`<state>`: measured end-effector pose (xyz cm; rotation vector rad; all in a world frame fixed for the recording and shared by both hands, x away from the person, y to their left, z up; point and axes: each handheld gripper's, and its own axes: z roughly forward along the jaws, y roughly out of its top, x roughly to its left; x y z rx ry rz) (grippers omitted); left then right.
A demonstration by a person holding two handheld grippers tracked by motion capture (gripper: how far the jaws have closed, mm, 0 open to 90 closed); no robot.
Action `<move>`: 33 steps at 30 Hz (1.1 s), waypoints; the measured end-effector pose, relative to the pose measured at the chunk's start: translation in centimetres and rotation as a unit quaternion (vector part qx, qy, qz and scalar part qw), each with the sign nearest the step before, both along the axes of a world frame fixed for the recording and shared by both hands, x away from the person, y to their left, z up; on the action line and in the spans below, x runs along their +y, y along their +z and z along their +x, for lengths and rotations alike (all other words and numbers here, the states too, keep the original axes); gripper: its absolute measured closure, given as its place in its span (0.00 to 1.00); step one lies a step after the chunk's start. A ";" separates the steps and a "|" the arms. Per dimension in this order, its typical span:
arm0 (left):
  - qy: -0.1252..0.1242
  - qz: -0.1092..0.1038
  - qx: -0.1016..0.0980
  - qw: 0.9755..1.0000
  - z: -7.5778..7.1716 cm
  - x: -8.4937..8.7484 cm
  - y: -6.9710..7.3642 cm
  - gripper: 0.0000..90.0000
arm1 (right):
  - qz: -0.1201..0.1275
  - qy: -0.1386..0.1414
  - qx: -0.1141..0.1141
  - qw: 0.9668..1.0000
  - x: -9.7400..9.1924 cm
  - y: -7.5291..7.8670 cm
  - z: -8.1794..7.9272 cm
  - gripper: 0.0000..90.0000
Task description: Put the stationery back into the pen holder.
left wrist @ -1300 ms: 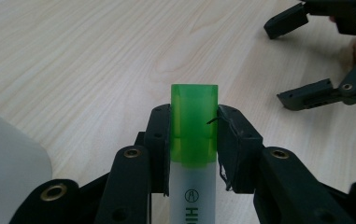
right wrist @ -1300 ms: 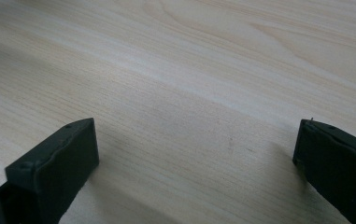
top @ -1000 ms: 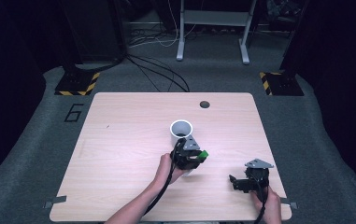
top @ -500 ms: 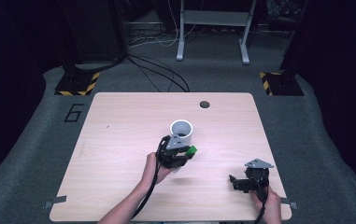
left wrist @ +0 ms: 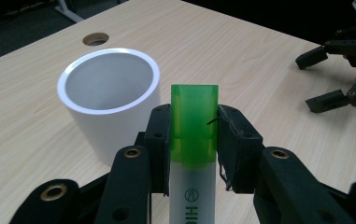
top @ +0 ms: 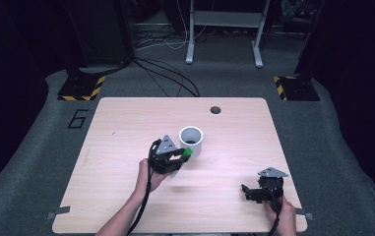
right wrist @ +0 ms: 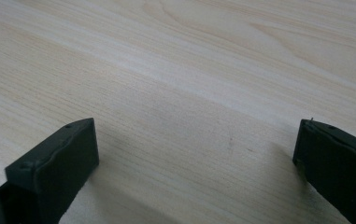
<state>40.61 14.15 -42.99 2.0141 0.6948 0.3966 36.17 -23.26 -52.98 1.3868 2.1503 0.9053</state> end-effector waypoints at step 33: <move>0.062 -0.036 -0.032 0.997 2.6 5.0 3.6 0.75 | 0.000 0.000 0.001 1.000 0.0 0.0 0.0 0.00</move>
